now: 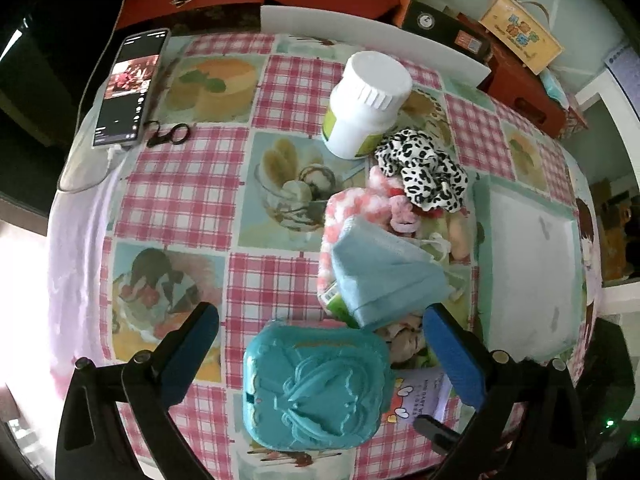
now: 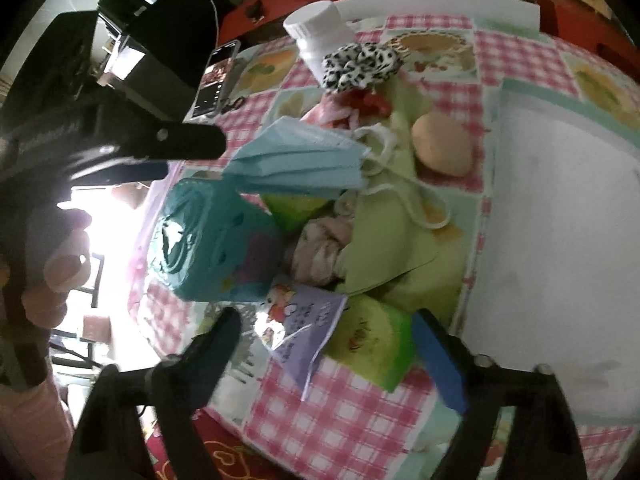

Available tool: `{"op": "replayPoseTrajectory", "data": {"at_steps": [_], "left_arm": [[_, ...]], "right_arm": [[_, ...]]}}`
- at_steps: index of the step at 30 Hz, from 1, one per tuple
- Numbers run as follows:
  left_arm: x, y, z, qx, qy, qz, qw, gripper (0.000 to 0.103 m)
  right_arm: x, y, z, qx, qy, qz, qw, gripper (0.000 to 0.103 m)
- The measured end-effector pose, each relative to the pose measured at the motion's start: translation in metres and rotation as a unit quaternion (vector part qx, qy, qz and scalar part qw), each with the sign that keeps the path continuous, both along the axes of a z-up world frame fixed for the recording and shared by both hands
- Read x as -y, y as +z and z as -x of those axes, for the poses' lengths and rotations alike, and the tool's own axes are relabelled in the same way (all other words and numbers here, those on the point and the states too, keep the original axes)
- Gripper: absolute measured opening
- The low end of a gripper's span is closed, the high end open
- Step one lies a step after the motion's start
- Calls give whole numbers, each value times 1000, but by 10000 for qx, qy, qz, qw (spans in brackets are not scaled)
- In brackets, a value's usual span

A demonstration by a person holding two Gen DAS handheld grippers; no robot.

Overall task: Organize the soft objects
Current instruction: 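Grasp the blue face mask with the left gripper while the right gripper grasps the purple wipes pack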

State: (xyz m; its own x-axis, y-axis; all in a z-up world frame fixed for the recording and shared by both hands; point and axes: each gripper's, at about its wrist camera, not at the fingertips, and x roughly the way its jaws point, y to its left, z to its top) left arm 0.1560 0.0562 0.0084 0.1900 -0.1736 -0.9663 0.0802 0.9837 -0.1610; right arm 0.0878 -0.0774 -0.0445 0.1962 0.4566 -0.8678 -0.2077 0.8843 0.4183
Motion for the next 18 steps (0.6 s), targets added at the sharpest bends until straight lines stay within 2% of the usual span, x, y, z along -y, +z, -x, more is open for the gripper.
{"op": "replayPoseTrajectory", "data": {"at_steps": [3, 4, 6, 9, 14, 17, 18], "left_arm": [[5, -2, -3, -7, -48, 61, 10000, 99], [6, -3, -4, -22, -58, 82, 9999, 97], [8, -8, -7, -93, -77, 132, 9998, 88], [12, -15, -12, -209, -56, 200, 9996, 84], [16, -26, -19, -344, 5, 320, 9989, 79], [18, -34, -22, -476, 43, 444, 9979, 69], [18, -37, -24, -531, 72, 477, 9974, 69]], "right_arm": [[1, -3, 3, -80, -38, -205, 9998, 80], [1, -5, 5, -102, -15, -304, 9995, 74], [-4, -8, 7, -138, 50, -394, 9991, 68], [-7, -11, 9, -160, 38, -444, 9989, 66], [-6, -15, 7, -214, -58, -663, 9976, 51], [-6, -16, 7, -242, -32, -779, 9967, 48], [-6, -16, 7, -253, -39, -802, 9965, 48]]}}
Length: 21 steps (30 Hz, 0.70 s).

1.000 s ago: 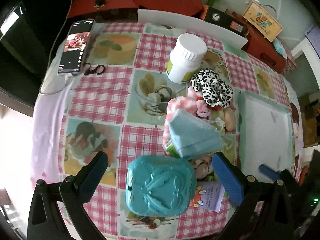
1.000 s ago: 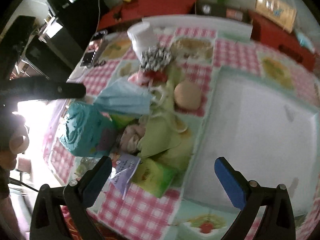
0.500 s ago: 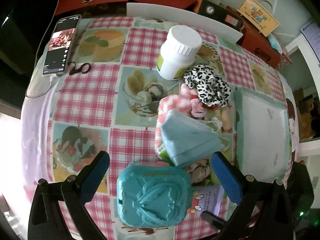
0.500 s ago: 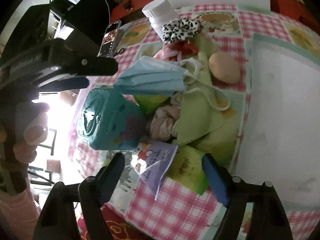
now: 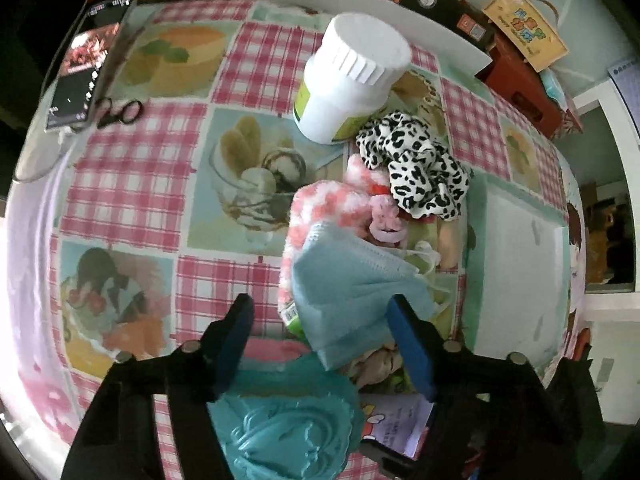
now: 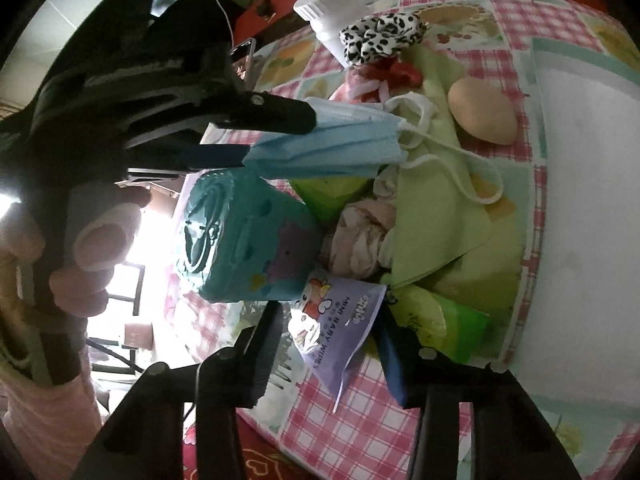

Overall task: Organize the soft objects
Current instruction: 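Grasp the blue face mask with the left gripper while the right gripper grasps the purple wipes pack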

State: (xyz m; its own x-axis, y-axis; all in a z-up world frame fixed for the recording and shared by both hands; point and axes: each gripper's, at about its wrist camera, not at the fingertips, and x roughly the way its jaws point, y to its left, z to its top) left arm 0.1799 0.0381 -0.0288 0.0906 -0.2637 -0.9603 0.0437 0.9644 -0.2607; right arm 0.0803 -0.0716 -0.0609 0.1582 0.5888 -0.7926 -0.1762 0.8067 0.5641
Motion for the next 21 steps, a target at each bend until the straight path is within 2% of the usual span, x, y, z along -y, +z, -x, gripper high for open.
{"op": "replayPoseTrajectory", "data": {"at_steps": [7, 9, 13, 15, 21], "left_arm": [[4, -7, -4, -11, 47, 64, 10000, 62], [5, -7, -5, -13, 51, 136, 9999, 50], [7, -7, -3, 90, 108, 202, 9997, 37], [6, -4, -1, 188, 149, 212, 9995, 26], [-4, 10, 11, 508, 292, 382, 9976, 14]], "right_arm": [[1, -4, -2, -44, -70, -111, 9999, 38], [1, -3, -1, -58, -93, -147, 9998, 35], [-1, -6, -1, -59, -98, -190, 9998, 30], [-2, -7, -1, -60, -111, -169, 9998, 28], [3, -10, 0, -83, -276, -332, 9990, 27]]}}
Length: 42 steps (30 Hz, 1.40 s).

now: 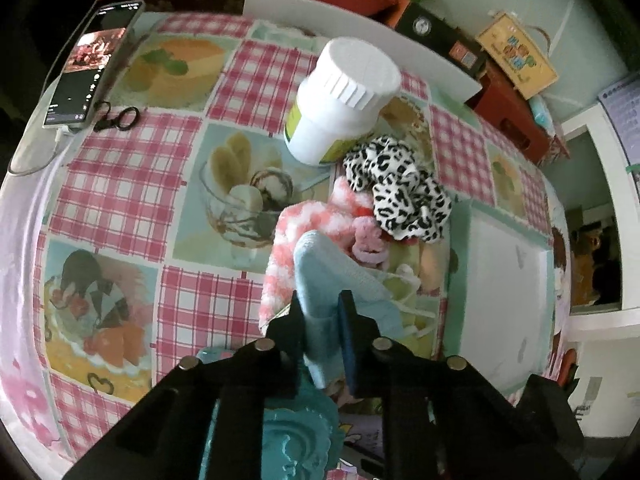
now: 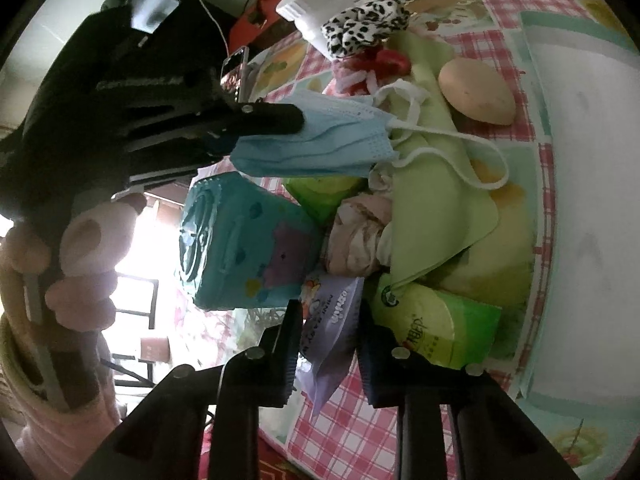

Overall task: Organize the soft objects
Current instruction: 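Carry the mask in the left gripper while the right gripper carries the wipes pack over the white tray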

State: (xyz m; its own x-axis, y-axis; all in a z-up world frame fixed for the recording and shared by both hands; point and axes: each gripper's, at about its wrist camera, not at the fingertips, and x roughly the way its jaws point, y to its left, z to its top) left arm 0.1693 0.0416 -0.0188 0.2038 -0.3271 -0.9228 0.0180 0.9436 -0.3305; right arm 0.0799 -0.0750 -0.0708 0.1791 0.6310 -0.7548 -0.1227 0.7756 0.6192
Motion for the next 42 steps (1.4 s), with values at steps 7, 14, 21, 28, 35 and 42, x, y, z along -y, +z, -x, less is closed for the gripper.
{"op": "replayPoseTrajectory", "data": {"at_steps": [7, 14, 21, 28, 35, 42], "left_arm": [[-18, 13, 13, 324, 356, 354, 9982, 12], [-26, 31, 27, 727, 586, 581, 9939, 11], [-28, 71, 43, 1320, 667, 724, 9864, 11], [-20, 128, 54, 2070, 568, 857, 9729, 11], [20, 162, 52, 2467, 108, 979, 9641, 11], [74, 163, 42, 2475, -332, 1091, 9622, 11]], "right_arm": [[15, 11, 2, 152, -121, -202, 9996, 22], [37, 26, 5, 321, -330, -484, 9978, 20], [56, 60, 15, 671, -506, -721, 9938, 20], [95, 113, 20, 1338, -966, -725, 9836, 20], [151, 160, 10, 1983, -1861, -693, 9598, 20], [209, 178, 11, 2288, -2786, -572, 9310, 20]]}}
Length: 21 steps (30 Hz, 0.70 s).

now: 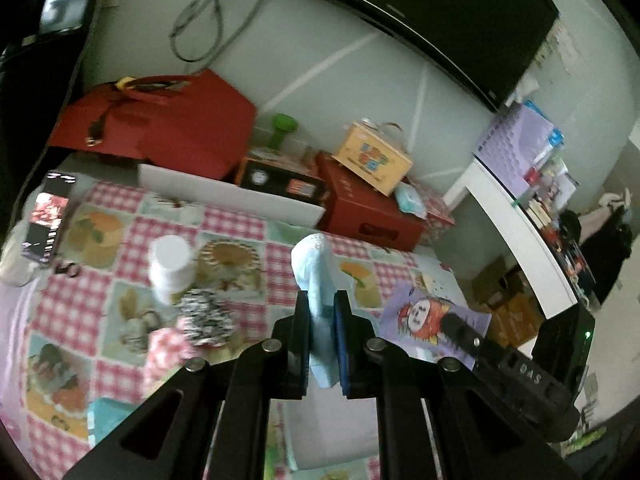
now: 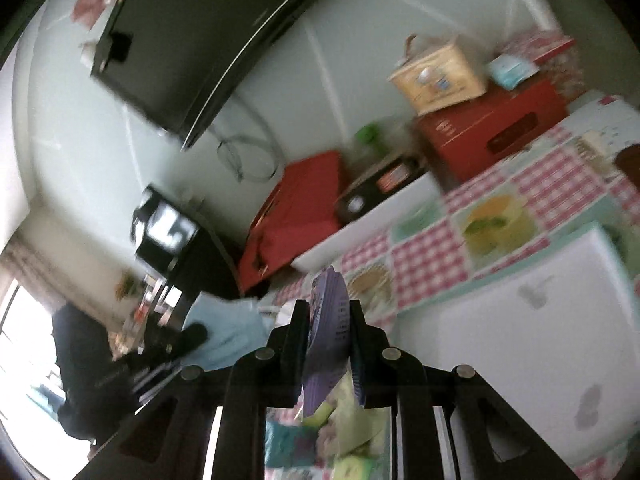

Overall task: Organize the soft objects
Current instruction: 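Carry the mask in the left gripper while the right gripper carries the wipes pack over the white tray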

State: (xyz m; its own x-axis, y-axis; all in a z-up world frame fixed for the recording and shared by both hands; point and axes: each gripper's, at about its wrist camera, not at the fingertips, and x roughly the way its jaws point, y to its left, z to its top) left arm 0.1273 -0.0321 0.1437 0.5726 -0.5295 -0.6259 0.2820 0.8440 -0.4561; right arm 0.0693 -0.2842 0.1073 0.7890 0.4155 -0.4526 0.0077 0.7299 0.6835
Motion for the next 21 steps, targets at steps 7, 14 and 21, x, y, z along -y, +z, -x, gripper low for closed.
{"op": "replayPoseTrajectory", "data": {"at_steps": [7, 14, 21], "left_arm": [[54, -26, -12, -163, -443, -58, 9989, 11], [95, -72, -24, -497, -771, -74, 9958, 11], [112, -131, -35, -1096, -872, 13, 9901, 11]], "right_arm": [[48, -12, 5, -120, -736, 83, 9972, 20], [95, -44, 10, -519, -1478, 157, 9875, 20], [110, -89, -8, -1032, -1459, 71, 9839, 20]]}}
